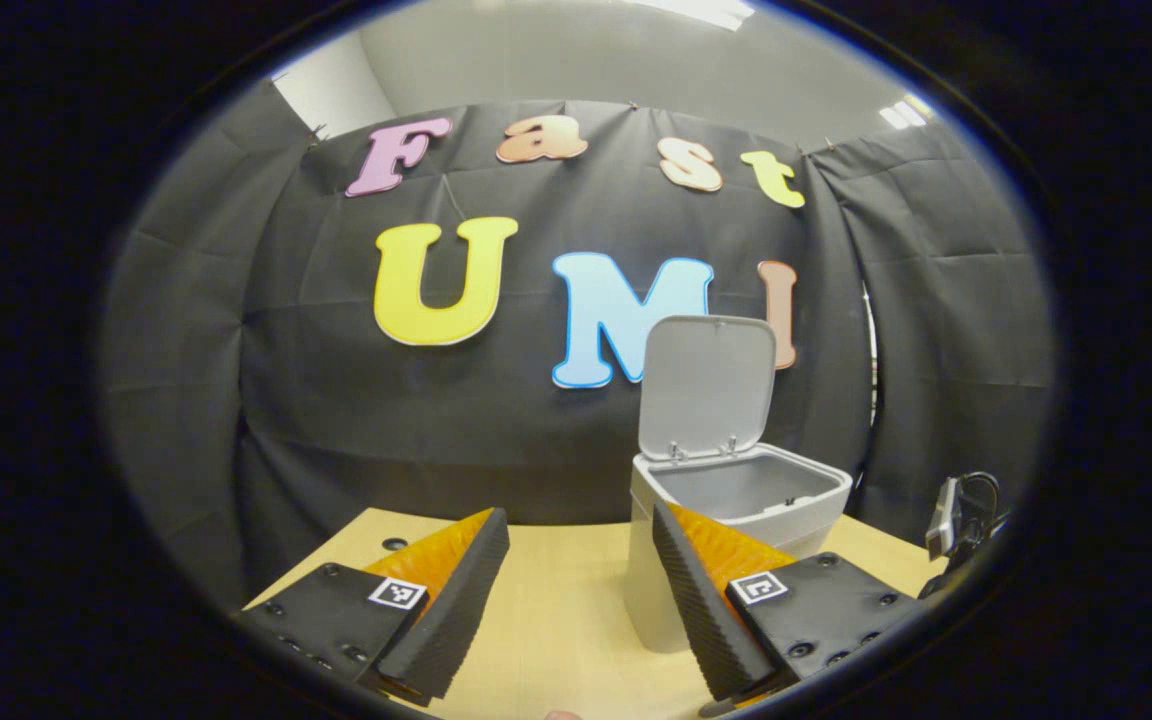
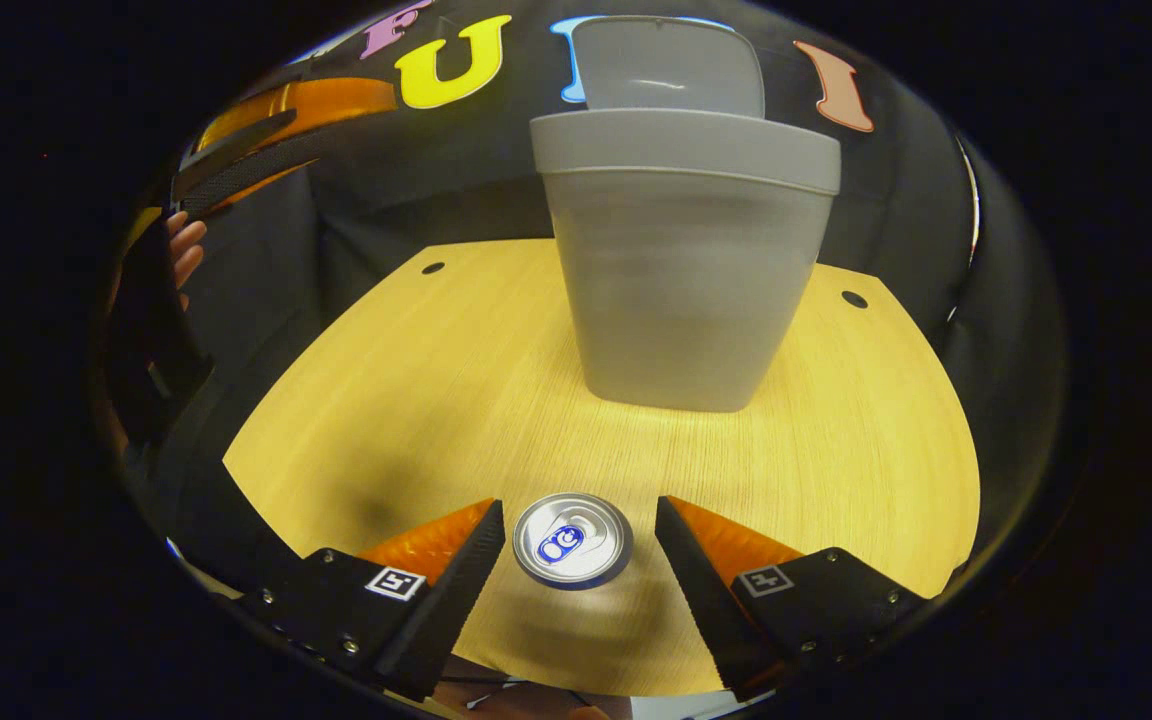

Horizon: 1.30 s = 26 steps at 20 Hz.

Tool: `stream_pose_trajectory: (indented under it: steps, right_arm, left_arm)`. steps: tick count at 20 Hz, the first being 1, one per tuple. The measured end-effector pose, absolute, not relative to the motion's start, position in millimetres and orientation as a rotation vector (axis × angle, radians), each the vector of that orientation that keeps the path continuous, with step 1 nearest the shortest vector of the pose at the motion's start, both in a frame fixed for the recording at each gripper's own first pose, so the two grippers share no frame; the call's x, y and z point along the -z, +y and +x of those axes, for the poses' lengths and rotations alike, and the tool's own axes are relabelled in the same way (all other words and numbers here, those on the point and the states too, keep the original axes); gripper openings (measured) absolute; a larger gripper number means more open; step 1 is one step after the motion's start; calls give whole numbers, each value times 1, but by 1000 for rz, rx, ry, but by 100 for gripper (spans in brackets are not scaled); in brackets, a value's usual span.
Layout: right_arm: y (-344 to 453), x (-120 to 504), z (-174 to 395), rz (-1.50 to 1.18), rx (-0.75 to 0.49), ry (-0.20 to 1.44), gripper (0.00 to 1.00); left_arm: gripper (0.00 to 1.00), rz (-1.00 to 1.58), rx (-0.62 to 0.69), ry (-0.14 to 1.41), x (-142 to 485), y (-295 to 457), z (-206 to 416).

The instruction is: Press the lid of the desktop garbage bin to open it, pick up the crumpled paper on the desktop and throw it into the bin, then pick up the pop can on the desktop and drop it into the bin, and finally close the garbage bin lid.

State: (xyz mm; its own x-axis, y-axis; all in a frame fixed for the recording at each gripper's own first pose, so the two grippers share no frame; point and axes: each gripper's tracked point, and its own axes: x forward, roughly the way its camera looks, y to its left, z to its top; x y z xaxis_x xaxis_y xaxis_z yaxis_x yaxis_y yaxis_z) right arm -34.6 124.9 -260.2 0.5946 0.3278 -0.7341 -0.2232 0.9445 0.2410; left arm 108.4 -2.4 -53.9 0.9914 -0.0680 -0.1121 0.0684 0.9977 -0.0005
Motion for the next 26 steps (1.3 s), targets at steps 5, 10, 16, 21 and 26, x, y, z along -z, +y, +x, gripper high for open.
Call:
stream_pose_trajectory:
  steps: [5,10,16,21,26]
  right_arm:
    - [127,268,-33,75,-328,943,97]
    - [121,273,-33,50,-320,967,85]
    - [113,248,-26,106,-297,888,83]
    - [114,180,-8,260,-349,690,84]
    - [99,107,25,285,-341,438,83]
  left_arm:
    - [96,-7,26,126,59,17,102]
    - [95,4,17,119,54,22,102]
    - [96,-11,29,124,58,16,107]
    - [95,-1,45,100,50,10,109]
    - [96,12,57,79,43,7,109]
